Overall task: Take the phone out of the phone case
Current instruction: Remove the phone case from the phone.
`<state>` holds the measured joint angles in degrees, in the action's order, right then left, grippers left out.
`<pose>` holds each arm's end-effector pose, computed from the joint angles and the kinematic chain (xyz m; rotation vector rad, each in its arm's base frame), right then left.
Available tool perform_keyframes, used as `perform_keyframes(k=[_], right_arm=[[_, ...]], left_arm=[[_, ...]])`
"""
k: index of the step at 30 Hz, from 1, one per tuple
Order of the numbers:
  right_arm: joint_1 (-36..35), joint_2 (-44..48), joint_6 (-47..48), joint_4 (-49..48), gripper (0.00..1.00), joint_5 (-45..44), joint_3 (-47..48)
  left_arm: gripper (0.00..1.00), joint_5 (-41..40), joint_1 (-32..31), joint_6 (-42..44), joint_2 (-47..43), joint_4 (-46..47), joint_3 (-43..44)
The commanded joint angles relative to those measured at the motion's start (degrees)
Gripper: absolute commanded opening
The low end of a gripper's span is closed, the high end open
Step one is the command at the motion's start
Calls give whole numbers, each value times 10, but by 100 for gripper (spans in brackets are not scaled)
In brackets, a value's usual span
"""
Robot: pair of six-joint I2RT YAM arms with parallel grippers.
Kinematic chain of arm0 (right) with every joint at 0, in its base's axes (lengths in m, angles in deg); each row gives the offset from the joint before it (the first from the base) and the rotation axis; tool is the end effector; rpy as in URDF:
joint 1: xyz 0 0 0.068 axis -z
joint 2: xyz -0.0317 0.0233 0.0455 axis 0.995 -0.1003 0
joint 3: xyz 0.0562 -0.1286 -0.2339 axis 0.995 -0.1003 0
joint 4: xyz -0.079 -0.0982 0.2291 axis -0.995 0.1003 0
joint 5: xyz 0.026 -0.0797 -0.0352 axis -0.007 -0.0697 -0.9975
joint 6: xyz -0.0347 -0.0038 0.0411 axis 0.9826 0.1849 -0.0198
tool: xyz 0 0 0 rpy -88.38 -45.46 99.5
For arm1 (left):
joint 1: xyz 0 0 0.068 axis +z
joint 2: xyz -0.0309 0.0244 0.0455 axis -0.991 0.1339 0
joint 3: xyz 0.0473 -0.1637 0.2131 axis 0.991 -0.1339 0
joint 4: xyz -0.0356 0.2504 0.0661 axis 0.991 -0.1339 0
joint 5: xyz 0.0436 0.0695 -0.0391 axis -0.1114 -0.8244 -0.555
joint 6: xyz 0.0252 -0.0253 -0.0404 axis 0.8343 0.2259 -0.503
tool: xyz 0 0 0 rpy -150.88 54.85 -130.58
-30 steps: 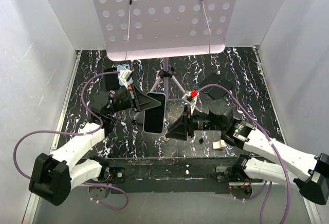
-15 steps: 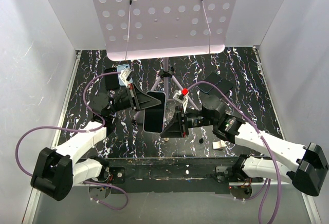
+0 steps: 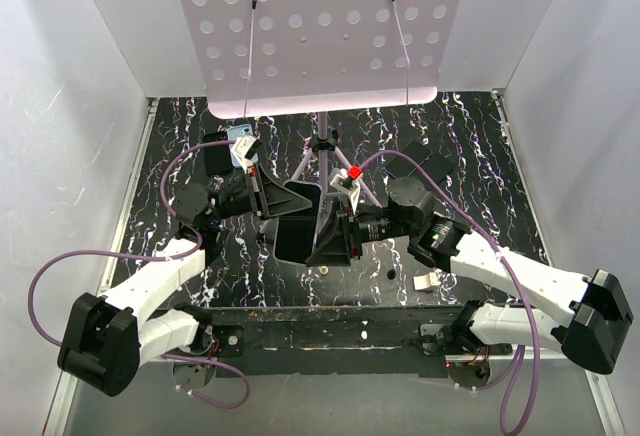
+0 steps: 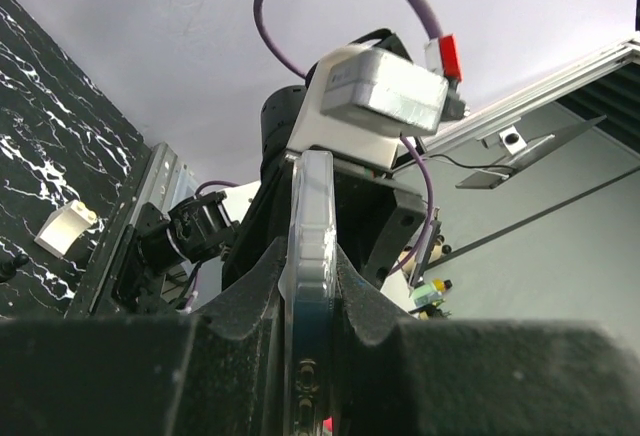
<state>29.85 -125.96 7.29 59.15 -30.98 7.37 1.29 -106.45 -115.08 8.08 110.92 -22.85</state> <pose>0.1286 0.2209 0.3299 -0.9898 1.6343 1.7035 0.1938 -0.1185 0.3161 0.2390 1.6779 -2.0552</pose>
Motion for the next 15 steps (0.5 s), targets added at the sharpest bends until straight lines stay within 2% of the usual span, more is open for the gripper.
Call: perform_keyframes(k=[1,6,12,15], right_arm=[[2,8,-21,-75,44,-6,7],[2,-9,-19,-75,36,6,18],[1,8,-9,-95,47,34,-1],[1,13,-5,-98,48,49,-11]], left_arm=[[0,7,-2,3,-12,10,21],[0,8,-2,-27,-5,46,18],[0,4,-2,-33,-11,33,18],[0,6,-2,-40,-4,40,18]])
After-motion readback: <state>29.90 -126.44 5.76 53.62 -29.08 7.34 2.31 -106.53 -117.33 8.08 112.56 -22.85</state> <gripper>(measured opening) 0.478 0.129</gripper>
